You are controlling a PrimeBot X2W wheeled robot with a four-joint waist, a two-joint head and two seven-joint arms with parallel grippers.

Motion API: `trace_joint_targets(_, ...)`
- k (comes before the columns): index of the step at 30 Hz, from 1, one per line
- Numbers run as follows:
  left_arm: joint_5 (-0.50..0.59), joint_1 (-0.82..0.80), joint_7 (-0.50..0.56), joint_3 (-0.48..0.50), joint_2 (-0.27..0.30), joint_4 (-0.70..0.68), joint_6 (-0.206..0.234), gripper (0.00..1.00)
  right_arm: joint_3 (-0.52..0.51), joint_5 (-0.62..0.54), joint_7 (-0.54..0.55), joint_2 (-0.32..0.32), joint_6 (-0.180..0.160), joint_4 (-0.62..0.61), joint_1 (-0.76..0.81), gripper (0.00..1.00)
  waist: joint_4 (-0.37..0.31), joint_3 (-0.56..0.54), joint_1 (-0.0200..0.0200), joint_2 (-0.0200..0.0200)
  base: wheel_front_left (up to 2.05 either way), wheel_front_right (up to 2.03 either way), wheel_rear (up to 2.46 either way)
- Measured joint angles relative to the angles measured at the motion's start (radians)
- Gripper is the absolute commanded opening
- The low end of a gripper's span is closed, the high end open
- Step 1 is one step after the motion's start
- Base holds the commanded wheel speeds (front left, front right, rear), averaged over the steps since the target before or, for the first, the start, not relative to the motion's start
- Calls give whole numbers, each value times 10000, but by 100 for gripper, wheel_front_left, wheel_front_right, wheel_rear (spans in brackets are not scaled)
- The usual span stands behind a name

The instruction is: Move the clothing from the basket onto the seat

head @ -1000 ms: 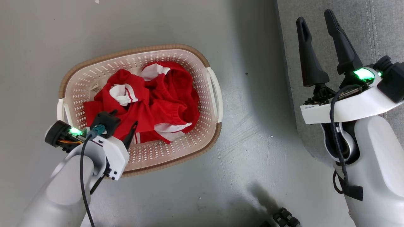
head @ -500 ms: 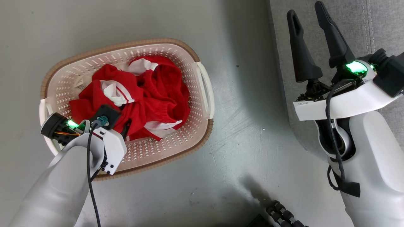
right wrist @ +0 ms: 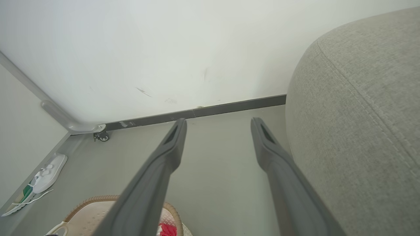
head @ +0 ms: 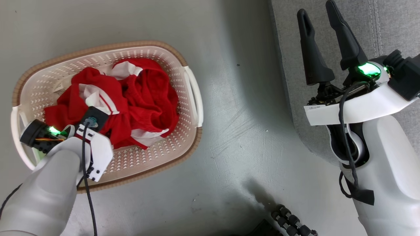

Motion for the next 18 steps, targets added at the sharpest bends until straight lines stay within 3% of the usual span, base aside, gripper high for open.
trace_joint_targets(2, 0, -97, -13, -2, 15, 132, -12, 16, -4, 0, 0, 0, 0, -4, -3, 100, -18, -2, 0, 1, 0, 0, 0)
trace_joint_targets(3, -2, -157, -81, 0, 10, 155, -13, 0, -2, 0, 0, 0, 0, -4, -3, 100, -25, -5, 0, 1, 0, 0, 0)
trace_joint_targets(7, 12, -343, -194, -44, -123, 211, -8, 0, -46, 0, 0, 2, 0, 6, -23, 100, -39, -29, 0, 1, 0, 0, 0)
trace_joint_targets(12, 61, -341, -349, -159, -732, 150, -10, 0, -84, -2, 0, 0, 0, 17, -29, 100, 15, -141, 0, 1, 0, 0, 0)
trace_joint_targets(18, 58, -343, -644, -169, -662, 203, -21, 0, -86, -4, 0, 4, 0, 46, -29, 100, 75, -276, 0, 0, 0, 0, 0)
